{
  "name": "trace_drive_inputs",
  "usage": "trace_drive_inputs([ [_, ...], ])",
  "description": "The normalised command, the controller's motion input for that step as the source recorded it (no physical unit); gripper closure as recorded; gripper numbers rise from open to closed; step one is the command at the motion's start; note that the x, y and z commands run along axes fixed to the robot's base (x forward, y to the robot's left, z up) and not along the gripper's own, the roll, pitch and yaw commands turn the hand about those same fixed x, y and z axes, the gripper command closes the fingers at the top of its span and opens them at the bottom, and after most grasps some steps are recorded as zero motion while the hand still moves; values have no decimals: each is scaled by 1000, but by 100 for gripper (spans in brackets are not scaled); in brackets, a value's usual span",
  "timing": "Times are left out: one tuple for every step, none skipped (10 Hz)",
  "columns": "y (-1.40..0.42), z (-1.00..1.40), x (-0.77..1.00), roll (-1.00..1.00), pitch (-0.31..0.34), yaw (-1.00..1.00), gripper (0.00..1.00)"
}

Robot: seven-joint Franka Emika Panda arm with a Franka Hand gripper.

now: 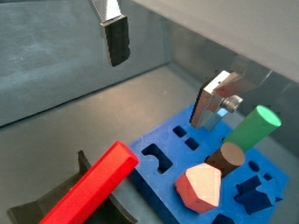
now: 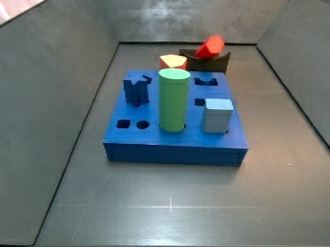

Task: Pick up the hexagon object. Move up. Place the hexagon object on the fixture. Regrasp the hexagon object. Move to above the board. Insert the hexagon object.
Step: Regrasp the hexagon object.

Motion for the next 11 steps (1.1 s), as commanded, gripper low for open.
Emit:
trace_drive_inputs([
  [-69,6,-19,1000,14,3,0],
  [3,8,-12,1000,12,4,0],
  [-22,12,-8,1000,13,5,0],
  [-23,11,-9,1000,15,6,0],
  [-20,9,2,1000,22,9,0],
  [-18,9,9,1000,27,11,0],
  [-23,-3,33,1000,41,15,0],
  [-26,-9,41,1000,48,17,0],
  [-30,-6,56,1000,64,23,0],
  [-32,-5,69,1000,79,28,0],
  [-35,-3,87,1000,105,38,0],
])
